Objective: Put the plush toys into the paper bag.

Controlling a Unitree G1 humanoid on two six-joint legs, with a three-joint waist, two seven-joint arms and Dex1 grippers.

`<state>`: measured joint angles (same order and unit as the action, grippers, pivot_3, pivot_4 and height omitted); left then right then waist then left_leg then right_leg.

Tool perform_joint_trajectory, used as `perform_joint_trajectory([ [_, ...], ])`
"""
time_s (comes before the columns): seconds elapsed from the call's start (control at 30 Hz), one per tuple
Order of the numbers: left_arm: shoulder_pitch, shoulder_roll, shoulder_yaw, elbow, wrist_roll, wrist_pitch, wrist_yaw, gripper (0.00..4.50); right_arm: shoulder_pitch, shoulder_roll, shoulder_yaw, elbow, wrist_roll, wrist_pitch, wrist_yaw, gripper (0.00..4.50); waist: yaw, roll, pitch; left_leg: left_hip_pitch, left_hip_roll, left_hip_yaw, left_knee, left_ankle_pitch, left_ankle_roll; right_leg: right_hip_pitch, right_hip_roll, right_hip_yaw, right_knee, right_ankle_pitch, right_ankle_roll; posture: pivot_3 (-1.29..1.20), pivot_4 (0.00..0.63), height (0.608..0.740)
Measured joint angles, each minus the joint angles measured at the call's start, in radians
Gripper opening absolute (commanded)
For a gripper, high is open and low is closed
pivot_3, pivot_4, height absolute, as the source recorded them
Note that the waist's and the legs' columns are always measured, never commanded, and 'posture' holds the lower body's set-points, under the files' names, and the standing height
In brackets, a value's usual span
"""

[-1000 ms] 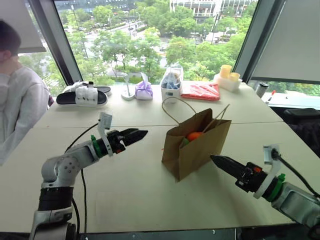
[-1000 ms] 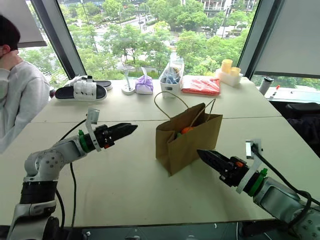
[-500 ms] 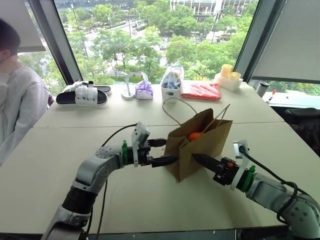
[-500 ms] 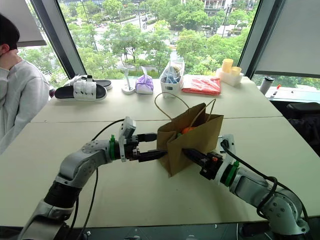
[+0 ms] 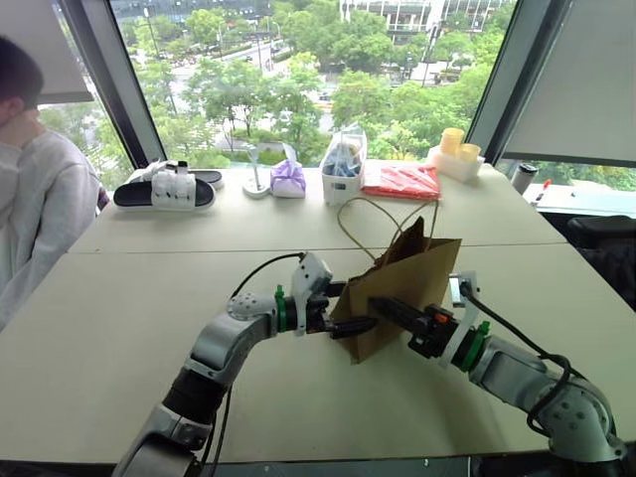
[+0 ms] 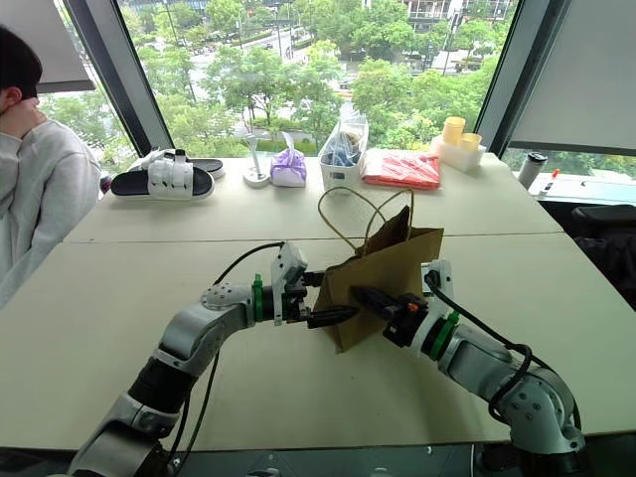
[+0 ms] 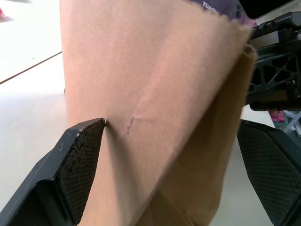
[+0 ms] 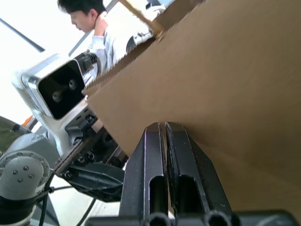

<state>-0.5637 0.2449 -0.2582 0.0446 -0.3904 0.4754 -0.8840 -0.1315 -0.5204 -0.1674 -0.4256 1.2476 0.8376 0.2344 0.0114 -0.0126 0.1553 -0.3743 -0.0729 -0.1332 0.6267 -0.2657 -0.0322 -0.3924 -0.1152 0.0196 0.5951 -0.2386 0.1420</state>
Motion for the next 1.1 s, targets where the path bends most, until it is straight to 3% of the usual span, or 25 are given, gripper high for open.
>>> perform_joint_trajectory([
  [0.03, -0.001, -0.006, 0.0, 0.006, 0.009, -0.007, 0.002, 3.73, 0.0, 0.0, -0.006, 0.0, 0.011, 0.001, 0.001, 0.0, 0.0, 0.0, 0.0, 0.0, 0.0, 0.0, 0.0, 0.0, 0.0, 0.0, 0.0, 0.0, 0.0, 0.0, 0.0, 0.0, 0.15, 0.74],
  [0.27, -0.003, -0.04, 0.0, 0.037, 0.033, -0.029, 0.015, 0.28, 0.004, -0.004, -0.047, -0.005, 0.095, 0.004, 0.013, 0.0, 0.001, 0.0, 0.0, 0.0, 0.0, 0.0, 0.0, 0.0, 0.0, 0.001, 0.0, 0.0, 0.0, 0.0, 0.0, 0.0, 0.15, 0.74],
  [0.3, -0.006, -0.048, 0.0, 0.042, 0.034, -0.031, 0.015, 0.04, 0.012, -0.007, -0.055, -0.01, 0.11, 0.004, 0.015, 0.0, 0.002, 0.0, 0.0, 0.0, 0.0, 0.0, 0.0, 0.0, 0.0, 0.001, 0.0, 0.0, 0.0, 0.0, 0.0, 0.0, 0.15, 0.74],
  [0.53, -0.065, -0.034, 0.004, 0.041, 0.007, -0.061, -0.092, 0.04, 0.076, 0.008, -0.152, -0.028, 0.2, -0.041, 0.045, 0.0, 0.0, 0.0, 0.0, 0.0, 0.0, 0.001, 0.0, 0.0, 0.0, 0.001, 0.001, -0.001, 0.0, 0.0, 0.0, 0.0, 0.15, 0.74],
  [0.63, -0.158, -0.011, 0.019, 0.115, -0.013, -0.096, -0.188, 0.04, 0.143, 0.014, -0.177, -0.037, 0.242, -0.052, 0.078, 0.0, 0.001, 0.0, 0.0, 0.0, 0.0, 0.002, 0.0, 0.0, 0.0, 0.001, 0.001, -0.001, 0.0, 0.0, 0.0, 0.0, 0.15, 0.74],
  [0.83, -0.38, 0.035, 0.042, 0.482, 0.035, -0.271, -0.397, 0.04, 0.254, -0.021, -0.203, -0.11, 0.276, -0.049, 0.117, 0.0, 0.0, 0.0, 0.0, 0.0, 0.0, 0.002, 0.0, 0.0, 0.001, 0.001, 0.001, -0.002, 0.0, 0.0, 0.0, 0.0, 0.15, 0.74],
  [1.0, -0.456, 0.016, 0.038, 0.779, 0.124, -0.436, -0.493, 0.04, 0.346, -0.03, -0.202, -0.162, 0.275, -0.053, 0.126, 0.0, 0.0, -0.001, 0.001, 0.0, 0.0, 0.002, 0.001, -0.001, 0.001, 0.001, 0.001, -0.002, 0.0, 0.0, 0.001, 0.0, 0.15, 0.74],
  [1.1, -0.472, -0.019, 0.042, 0.865, 0.152, -0.503, -0.501, 0.92, 0.36, -0.03, -0.201, -0.168, 0.266, -0.072, 0.126, 0.0, 0.002, -0.002, 0.001, 0.0, 0.0, 0.002, 0.002, -0.001, 0.001, 0.002, 0.001, -0.002, 0.0, 0.0, 0.001, 0.0, 0.15, 0.74],
])
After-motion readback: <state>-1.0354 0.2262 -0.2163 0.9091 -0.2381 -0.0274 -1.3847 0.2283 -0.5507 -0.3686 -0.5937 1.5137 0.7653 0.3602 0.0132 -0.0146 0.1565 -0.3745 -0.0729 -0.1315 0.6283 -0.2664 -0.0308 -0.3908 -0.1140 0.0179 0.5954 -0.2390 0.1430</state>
